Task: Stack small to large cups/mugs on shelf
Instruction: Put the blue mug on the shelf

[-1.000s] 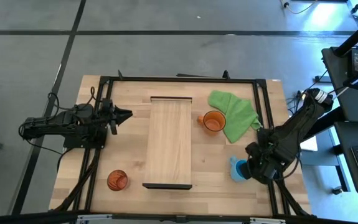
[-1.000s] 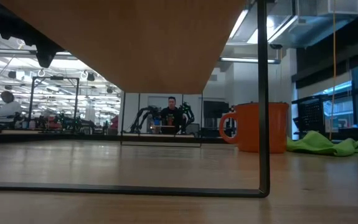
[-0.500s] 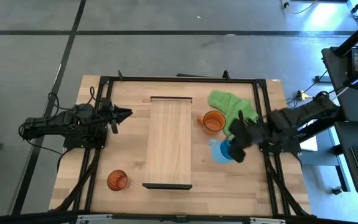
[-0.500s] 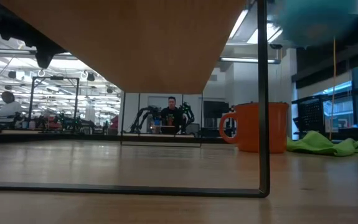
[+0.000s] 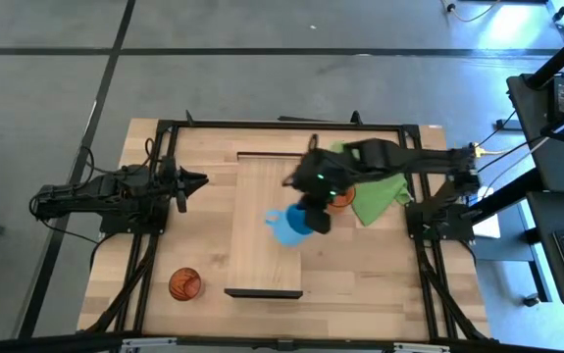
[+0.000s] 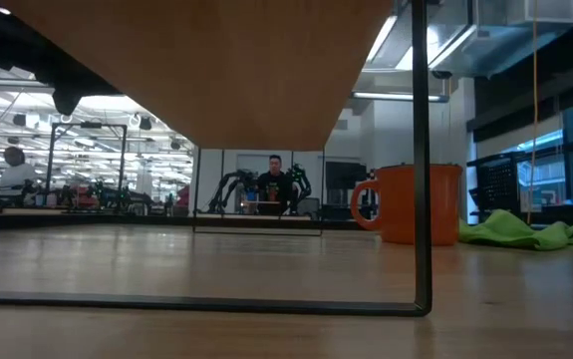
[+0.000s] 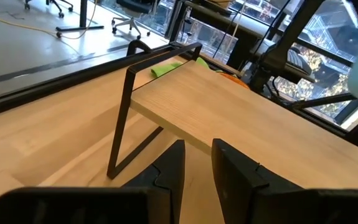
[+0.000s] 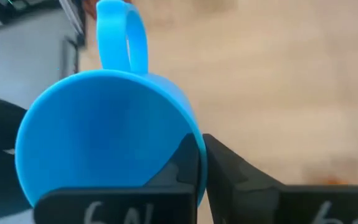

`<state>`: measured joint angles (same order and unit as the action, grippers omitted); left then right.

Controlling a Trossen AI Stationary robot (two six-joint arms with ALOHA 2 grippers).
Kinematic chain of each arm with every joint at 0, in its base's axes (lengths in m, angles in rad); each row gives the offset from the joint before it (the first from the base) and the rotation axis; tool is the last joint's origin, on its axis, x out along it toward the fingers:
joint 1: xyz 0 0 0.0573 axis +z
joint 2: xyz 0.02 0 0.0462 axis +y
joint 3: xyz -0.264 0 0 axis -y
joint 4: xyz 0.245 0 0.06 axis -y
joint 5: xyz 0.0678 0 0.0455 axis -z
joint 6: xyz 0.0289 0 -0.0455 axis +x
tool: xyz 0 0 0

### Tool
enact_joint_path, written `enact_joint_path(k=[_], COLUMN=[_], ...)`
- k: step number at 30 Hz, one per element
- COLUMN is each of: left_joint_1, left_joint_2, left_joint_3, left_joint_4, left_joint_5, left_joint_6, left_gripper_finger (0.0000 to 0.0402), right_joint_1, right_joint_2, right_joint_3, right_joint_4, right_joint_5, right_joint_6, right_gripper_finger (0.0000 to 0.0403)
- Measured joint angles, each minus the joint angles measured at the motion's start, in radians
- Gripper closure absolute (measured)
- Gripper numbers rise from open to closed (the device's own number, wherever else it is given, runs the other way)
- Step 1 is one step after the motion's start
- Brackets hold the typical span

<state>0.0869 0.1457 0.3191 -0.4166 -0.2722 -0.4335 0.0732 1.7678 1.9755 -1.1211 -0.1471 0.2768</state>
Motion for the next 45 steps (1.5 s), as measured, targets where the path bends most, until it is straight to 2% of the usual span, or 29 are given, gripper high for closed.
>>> enact_joint_path(k=[9, 14, 19, 29, 36, 42, 45], left_joint_1=[0.0, 0.0, 0.0, 0.0, 0.0, 0.0, 0.0], left_joint_2=[0.008, 0.045, 0.097, 0.128, 0.138, 0.167, 0.169], left_joint_3=[0.0, 0.0, 0.0, 0.0, 0.0, 0.0, 0.0], left_joint_4=[-0.056, -0.053, -0.049, 0.078, 0.134, 0.17, 0.256], left_joint_5=[-0.008, -0.022, -0.001, 0.135, 0.234, 0.304, 0.32], left_joint_6=[0.018, 0.018, 0.018, 0.027, -0.033, -0.062, -0.055], left_gripper_finger=[0.0327, 0.0327, 0.0327, 0.0327, 0.0328, 0.0328, 0.0328], right_joint_1=[-0.012, 0.008, 0.037, 0.122, 0.16, 0.174, 0.18], right_joint_2=[0.24, 0.333, 0.354, 0.358, 0.362, 0.378, 0.382], right_joint_3=[0.262, 0.375, 0.372, 0.371, 0.37, 0.37, 0.37], right_joint_4=[-0.014, -0.013, -0.011, -0.042, -0.101, -0.094, -0.102], right_joint_5=[-0.143, -0.143, -0.121, 0.041, 0.091, 0.093, 0.121], right_joint_6=[0.017, 0.063, 0.114, 0.16, 0.221, 0.271, 0.266], right_gripper_finger=[0.0389, 0.0389, 0.0389, 0.0389, 0.0388, 0.0358, 0.0339])
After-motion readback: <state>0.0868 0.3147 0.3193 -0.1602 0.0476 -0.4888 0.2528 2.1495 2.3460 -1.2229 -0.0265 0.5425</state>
